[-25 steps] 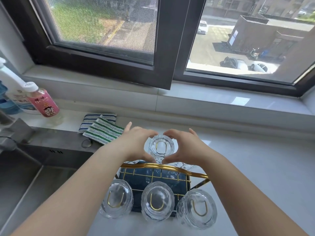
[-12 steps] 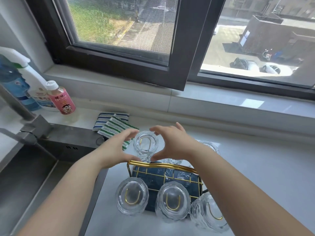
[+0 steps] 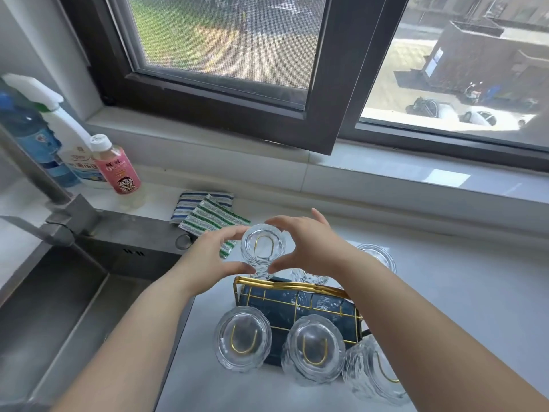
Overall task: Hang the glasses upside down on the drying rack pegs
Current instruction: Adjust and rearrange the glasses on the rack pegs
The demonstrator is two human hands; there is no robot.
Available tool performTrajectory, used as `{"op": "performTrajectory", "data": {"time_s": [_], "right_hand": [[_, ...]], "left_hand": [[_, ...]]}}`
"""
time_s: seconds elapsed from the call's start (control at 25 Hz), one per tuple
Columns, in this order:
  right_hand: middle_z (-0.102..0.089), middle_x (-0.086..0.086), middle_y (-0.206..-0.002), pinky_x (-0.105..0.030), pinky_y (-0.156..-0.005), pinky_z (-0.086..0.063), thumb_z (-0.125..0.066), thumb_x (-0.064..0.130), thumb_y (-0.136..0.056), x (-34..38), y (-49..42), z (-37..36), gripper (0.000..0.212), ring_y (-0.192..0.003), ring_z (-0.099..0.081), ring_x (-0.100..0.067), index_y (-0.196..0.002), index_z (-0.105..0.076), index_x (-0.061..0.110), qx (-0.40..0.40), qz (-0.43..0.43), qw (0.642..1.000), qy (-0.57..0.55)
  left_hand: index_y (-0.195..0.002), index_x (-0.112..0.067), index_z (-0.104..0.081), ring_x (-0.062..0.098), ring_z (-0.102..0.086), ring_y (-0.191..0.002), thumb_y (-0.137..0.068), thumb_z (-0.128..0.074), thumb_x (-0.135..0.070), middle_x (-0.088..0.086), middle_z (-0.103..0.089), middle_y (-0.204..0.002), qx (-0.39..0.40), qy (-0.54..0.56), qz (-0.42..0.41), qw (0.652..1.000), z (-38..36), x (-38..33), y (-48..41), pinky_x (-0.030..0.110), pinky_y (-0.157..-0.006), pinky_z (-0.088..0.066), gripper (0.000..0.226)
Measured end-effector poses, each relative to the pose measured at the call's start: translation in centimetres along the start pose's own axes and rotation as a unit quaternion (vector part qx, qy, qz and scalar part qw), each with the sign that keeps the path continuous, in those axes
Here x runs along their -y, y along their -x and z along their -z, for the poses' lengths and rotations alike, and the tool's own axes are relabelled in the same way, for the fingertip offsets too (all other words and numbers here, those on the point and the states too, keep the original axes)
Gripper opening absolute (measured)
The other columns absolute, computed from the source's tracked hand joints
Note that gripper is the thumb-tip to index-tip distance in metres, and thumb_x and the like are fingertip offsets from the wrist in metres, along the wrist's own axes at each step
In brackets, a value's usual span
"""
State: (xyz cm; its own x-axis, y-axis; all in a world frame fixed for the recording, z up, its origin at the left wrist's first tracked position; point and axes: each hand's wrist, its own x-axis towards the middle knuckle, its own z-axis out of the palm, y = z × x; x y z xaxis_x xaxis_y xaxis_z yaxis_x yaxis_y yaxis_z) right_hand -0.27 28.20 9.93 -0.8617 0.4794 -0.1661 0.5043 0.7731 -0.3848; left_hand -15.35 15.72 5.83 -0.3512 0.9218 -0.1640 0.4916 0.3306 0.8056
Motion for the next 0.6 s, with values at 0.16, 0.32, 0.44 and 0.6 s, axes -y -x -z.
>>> {"op": "performTrajectory", "data": {"time_s": [0.16, 0.32, 0.44, 0.6], "right_hand": [[-0.053, 0.002, -0.135, -0.048, -0.112, 0.002, -0.074, 0.048, -0.065, 0.19, -0.16, 0.08, 0.08, -0.127, -0.043, -0.02, -0.133, -0.037, 0.026, 0.009, -0.003, 1.0, 0.001], [-0.055, 0.001, -0.133, -0.048, -0.112, 0.002, -0.075, 0.048, -0.064, 0.19, 0.04, 0.22, 0.08, -0.126, -0.044, -0.02, -0.132, -0.038, 0.027, 0.011, -0.007, 1.0, -0.003], [-0.056, 0.001, -0.132, -0.048, -0.112, 0.002, -0.075, 0.047, -0.064, 0.17, 0.16, 0.28, 0.079, -0.125, -0.045, -0.02, -0.131, -0.039, 0.027, 0.013, -0.012, 1.0, -0.006], [-0.053, 0.001, -0.135, -0.048, -0.112, 0.003, -0.074, 0.047, -0.064, 0.15, 0.16, 0.28, 0.082, -0.127, -0.043, -0.02, -0.133, -0.036, 0.026, 0.02, -0.016, 1.0, -0.008]], "left_hand": [[-0.113, -0.053, -0.048, 0.018, -0.038, -0.125, -0.065, -0.078, -0.037, -0.025, -0.058, -0.117, -0.002, -0.017, 0.013, 1.0, 0.04, 0.1, 0.18, 0.056, -0.108, -0.027, 0.059], [-0.105, -0.062, -0.046, 0.018, -0.038, -0.125, -0.064, -0.078, -0.04, -0.028, -0.056, -0.115, 0.002, -0.012, 0.014, 1.0, 0.02, -0.11, 0.34, 0.057, -0.107, -0.028, 0.057], [-0.101, -0.066, -0.045, 0.02, -0.037, -0.128, -0.064, -0.078, -0.041, -0.029, -0.056, -0.115, 0.003, -0.011, 0.006, 1.0, -0.08, -0.06, 0.26, 0.059, -0.11, -0.022, 0.055], [-0.098, -0.066, -0.043, 0.021, -0.037, -0.128, -0.065, -0.078, -0.039, -0.029, -0.054, -0.112, 0.005, -0.006, 0.001, 1.0, -0.1, 0.19, 0.04, 0.06, -0.11, -0.022, 0.055]]}}
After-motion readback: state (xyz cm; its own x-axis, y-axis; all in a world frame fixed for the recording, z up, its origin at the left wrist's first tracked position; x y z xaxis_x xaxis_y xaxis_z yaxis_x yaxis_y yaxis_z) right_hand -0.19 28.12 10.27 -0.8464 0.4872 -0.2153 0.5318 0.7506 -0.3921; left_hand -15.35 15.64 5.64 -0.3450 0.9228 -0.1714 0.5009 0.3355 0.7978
